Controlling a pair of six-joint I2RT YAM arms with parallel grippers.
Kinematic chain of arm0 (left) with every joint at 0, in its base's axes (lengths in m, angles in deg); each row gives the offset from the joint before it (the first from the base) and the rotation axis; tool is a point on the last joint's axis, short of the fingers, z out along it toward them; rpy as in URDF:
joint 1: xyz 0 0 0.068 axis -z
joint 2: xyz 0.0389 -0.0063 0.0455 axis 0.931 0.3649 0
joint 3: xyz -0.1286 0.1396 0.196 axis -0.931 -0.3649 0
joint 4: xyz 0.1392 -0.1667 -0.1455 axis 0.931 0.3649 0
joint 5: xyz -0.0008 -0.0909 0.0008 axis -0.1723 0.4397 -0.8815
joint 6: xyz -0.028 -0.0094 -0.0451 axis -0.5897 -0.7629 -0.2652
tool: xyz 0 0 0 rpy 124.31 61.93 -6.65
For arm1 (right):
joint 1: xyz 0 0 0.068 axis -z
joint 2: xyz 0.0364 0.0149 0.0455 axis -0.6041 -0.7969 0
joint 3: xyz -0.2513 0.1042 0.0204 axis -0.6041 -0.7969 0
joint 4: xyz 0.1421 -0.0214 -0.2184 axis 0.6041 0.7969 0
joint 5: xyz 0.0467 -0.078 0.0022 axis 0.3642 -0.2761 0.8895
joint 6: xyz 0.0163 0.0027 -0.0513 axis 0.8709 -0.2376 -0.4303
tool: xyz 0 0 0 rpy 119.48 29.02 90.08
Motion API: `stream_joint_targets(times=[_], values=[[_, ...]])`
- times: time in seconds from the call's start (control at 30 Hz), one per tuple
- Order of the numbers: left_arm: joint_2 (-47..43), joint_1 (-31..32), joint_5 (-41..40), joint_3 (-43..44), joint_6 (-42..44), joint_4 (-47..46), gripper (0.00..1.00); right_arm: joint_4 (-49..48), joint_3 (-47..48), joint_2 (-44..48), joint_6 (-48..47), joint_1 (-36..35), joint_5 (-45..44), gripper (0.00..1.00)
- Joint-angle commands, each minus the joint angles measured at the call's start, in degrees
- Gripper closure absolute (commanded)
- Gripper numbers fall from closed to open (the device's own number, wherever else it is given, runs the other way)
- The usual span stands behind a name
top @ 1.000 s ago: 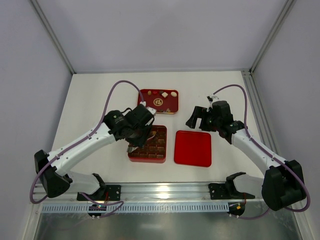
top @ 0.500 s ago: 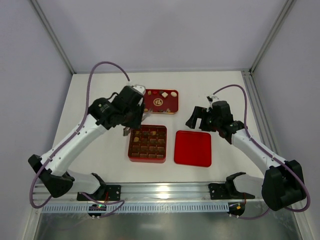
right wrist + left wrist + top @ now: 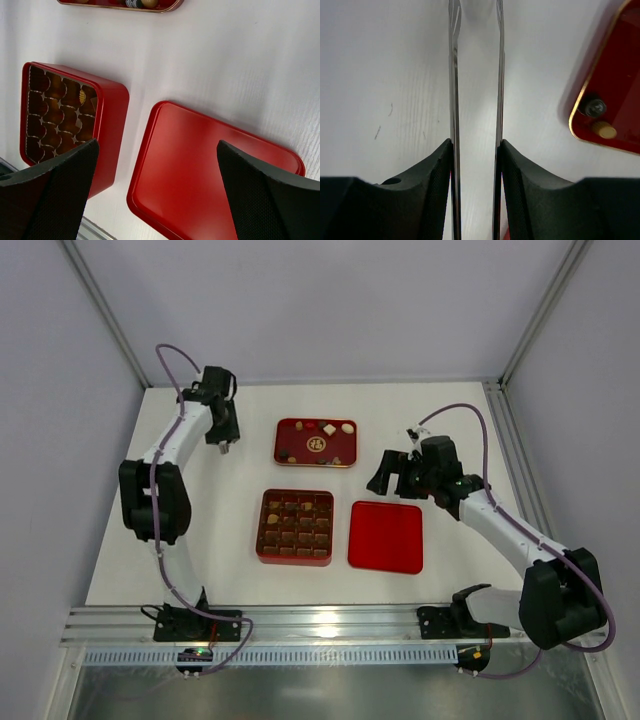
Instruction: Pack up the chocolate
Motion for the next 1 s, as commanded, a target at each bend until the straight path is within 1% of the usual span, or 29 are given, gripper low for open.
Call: stream_joint_targets(times=[0.0,0.13,0.2,0.27,0.3,0.37,0.63,0.8,0.97], values=[[2.5,-3.5,0.4,1.6,1.8,-6.7,0.58,-1.2,2.3,-0.4,-1.0,-0.2,1.3,0.0],[7.2,-6.3,1.0,-0.3,1.5,-10.0,0.56,-1.3,1.0,0.2,-1.6,-0.2,0.6,0.0],[8.3,-7.0,1.6,-0.7,1.3,-10.3,0.54,-1.0,0.4,0.4,-1.8,-0.2,-0.1,0.0],[9.8,-7.3,2.0,-0.8,1.2,-10.6,0.51,-0.9,-0.1,0.9,-1.8,-0.2,-0.7,0.0],[10.2,-7.3,2.0,-1.3,1.2,-10.8,0.46,-0.9,-0.7,1.0,-1.8,-0.2,-0.9,0.0],[11.3,-7.4,2.5,-1.5,1.3,-11.0,0.42,-1.0,-1.2,1.5,-1.8,-0.3,-1.5,0.0],[13.9,-7.7,2.7,-2.1,1.5,-11.2,0.35,-0.8,-2.1,1.8,-1.8,-0.2,-2.9,0.0],[14.5,-8.1,2.5,-2.6,1.8,-11.3,0.28,-0.3,-2.8,2.1,-1.8,-0.2,-3.6,0.0],[13.9,-8.2,2.7,-2.6,2.0,-11.3,0.15,0.8,-3.5,2.8,-1.9,0.5,-4.7,0.0]])
